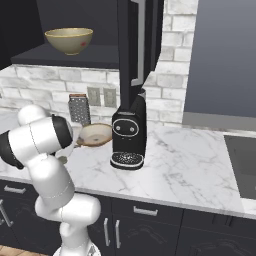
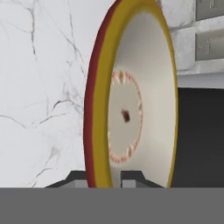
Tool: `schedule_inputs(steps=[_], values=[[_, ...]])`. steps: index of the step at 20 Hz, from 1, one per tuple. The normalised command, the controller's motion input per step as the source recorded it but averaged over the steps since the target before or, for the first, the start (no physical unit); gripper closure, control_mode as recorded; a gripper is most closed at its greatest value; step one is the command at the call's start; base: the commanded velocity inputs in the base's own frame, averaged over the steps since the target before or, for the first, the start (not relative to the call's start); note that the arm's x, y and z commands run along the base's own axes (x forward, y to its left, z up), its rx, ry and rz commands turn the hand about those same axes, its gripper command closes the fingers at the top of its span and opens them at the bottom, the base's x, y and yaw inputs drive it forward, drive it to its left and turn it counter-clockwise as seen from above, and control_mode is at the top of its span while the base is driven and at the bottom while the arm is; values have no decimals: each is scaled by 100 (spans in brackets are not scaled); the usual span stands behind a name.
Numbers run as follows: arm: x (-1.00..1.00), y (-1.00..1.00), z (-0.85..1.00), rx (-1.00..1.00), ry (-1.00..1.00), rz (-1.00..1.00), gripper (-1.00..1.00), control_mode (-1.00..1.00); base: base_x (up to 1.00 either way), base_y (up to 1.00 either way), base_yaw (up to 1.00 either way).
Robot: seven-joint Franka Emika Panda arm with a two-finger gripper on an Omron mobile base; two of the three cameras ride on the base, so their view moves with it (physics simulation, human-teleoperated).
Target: Pick both bowls and place them on the counter. Then place the garlic in one bowl and place the apple in the other bowl.
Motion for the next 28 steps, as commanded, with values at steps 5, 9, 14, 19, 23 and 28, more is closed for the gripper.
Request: schedule_inputs(steps=[5,9,14,19,23,28], values=[[0,-6,25,0,-1,0,100,-100,0,0,0],[1,-7,10,0,0,-1,100,-100,0,0,0],[6,-12,-1,0,0,0,100,-100,0,0,0],[1,-13,-10,0,0,0,100,-100,0,0,0],[0,-1,-5,0,1,0,100,-100,0,0,0],[0,0,-7,0,3,0,-100,-100,0,0,0]])
